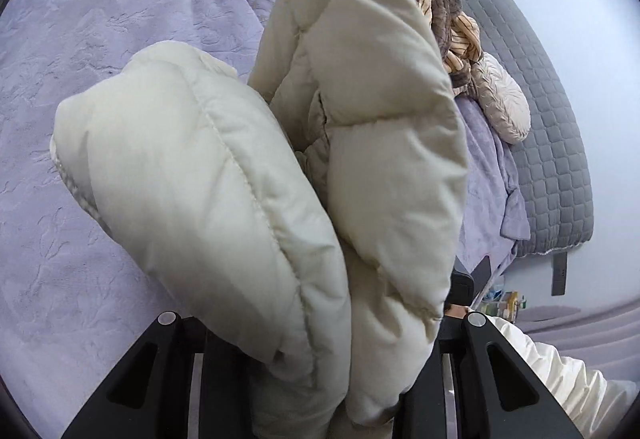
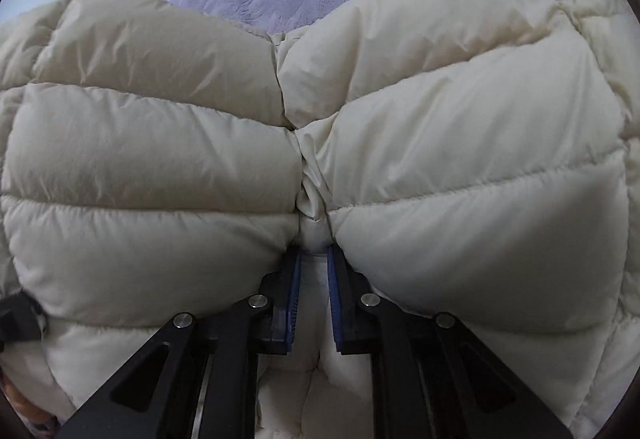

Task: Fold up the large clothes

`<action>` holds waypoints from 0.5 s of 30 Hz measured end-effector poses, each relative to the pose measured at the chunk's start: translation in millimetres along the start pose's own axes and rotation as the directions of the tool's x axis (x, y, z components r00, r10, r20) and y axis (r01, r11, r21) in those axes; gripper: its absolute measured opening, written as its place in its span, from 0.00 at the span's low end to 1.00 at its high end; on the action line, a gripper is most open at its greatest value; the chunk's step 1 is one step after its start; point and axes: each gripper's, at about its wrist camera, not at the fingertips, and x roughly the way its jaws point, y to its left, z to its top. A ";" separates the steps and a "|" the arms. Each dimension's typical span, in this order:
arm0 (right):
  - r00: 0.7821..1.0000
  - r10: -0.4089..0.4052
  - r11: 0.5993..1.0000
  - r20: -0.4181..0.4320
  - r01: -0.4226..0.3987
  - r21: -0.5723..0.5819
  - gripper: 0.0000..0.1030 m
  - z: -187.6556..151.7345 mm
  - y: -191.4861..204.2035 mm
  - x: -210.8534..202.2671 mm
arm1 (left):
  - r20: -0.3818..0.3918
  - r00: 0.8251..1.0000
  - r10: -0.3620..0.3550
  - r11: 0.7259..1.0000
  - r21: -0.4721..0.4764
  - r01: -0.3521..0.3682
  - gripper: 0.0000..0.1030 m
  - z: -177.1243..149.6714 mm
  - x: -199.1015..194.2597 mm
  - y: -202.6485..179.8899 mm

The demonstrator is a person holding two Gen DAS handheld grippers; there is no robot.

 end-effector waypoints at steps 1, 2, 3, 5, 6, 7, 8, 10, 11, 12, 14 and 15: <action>1.000 0.015 1.000 -0.006 -0.015 0.001 0.12 0.5 -2.8 -0.2 | 0.002 1.000 0.018 1.000 0.012 -0.018 0.32 -2.8 1.7 -9.6; 0.999 0.032 0.999 -0.010 -0.032 0.005 0.12 1.3 -6.8 -1.4 | 0.005 0.999 0.038 0.999 0.023 -0.038 0.32 -4.9 3.6 -19.5; 0.999 0.052 0.999 -0.015 -0.052 0.014 0.11 1.8 -11.0 -3.2 | 0.007 0.998 0.056 0.998 0.032 -0.056 0.32 -3.7 6.0 -30.4; 0.995 0.093 0.995 -0.021 -0.092 0.041 0.11 4.5 -19.9 -6.9 | 0.012 0.996 0.089 0.995 0.045 -0.090 0.32 -4.4 10.5 -52.0; 0.993 0.115 0.992 -0.025 -0.113 0.060 0.11 5.5 -25.1 -10.0 | 0.016 0.994 0.104 0.993 0.049 -0.105 0.32 -3.8 12.6 -59.3; 0.991 0.133 0.988 -0.030 -0.130 0.079 0.11 6.4 -29.7 -14.0 | 0.020 0.993 0.119 0.991 0.050 -0.120 0.32 -1.3 19.8 -69.2; 0.988 0.148 0.985 -0.033 -0.145 0.096 0.11 8.6 -34.0 -19.6 | 0.020 0.991 0.134 0.990 0.049 -0.135 0.32 -1.6 21.0 -72.5; 0.984 0.178 0.979 -0.013 -0.176 0.106 0.14 9.6 -41.3 -40.3 | 0.013 0.987 0.157 0.987 0.033 -0.158 0.32 -10.5 19.4 -78.9; 0.983 0.186 0.977 0.008 -0.186 0.108 0.14 9.1 -45.0 -55.5 | 0.011 0.985 0.170 0.985 0.028 -0.170 0.32 -8.9 22.3 -80.2; 0.980 0.194 0.974 0.035 -0.196 0.111 0.14 7.9 -50.0 -72.8 | 0.009 0.983 0.183 0.983 0.026 -0.184 0.32 -9.2 24.5 -82.1; 0.973 0.211 0.968 0.097 -0.221 0.118 0.30 2.3 -62.0 -111.0 | 0.006 0.978 0.207 0.978 0.023 -0.207 0.32 -8.3 28.8 -85.6; 0.970 0.205 0.968 0.129 -0.221 0.121 0.59 -2.6 -68.2 -129.9 | 0.004 0.976 0.216 0.976 0.021 -0.216 0.32 -6.1 29.5 -86.4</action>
